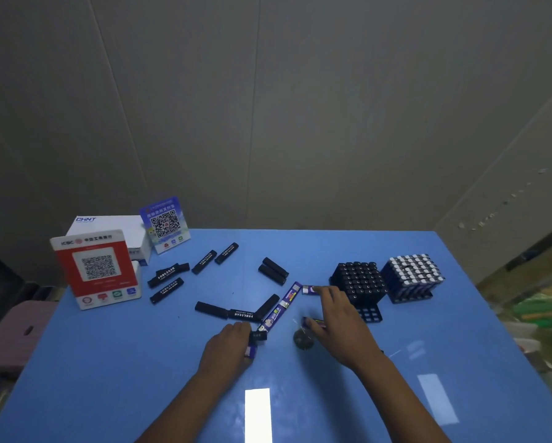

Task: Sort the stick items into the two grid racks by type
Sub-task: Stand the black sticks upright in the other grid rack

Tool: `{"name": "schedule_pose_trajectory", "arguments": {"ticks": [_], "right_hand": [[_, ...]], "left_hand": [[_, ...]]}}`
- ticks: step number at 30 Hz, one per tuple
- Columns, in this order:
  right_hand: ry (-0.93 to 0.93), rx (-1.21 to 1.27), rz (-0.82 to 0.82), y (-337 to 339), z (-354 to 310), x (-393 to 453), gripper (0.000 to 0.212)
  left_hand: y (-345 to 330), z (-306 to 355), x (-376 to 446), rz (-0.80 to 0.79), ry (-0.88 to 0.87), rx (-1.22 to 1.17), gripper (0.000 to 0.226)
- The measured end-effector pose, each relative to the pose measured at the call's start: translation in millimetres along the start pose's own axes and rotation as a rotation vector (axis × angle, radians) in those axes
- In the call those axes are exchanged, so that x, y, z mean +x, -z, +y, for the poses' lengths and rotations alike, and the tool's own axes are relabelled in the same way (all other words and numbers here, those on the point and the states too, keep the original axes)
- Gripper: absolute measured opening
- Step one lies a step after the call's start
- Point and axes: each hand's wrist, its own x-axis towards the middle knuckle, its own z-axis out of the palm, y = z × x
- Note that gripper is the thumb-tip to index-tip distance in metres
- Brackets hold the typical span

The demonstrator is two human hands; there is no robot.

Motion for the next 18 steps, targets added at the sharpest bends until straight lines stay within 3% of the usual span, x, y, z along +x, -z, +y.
{"name": "schedule_pose_trajectory", "arguments": {"ticks": [7, 13, 18], "right_hand": [[-0.024, 0.092, 0.002, 9.3, 8.6, -2.2, 0.051], [0.008, 0.168, 0.026, 26.2, 23.8, -4.0, 0.050], [-0.012, 0.485, 0.009, 43.0, 40.3, -5.8, 0.034]], "left_hand": [[13.0, 10.8, -0.4, 0.118, 0.183, -0.398, 0.024], [27.8, 58.3, 6.8, 0.086, 0.129, -0.752, 0.013], [33.3, 108.1, 12.8, 0.106, 0.094, -0.827, 0.014]]}}
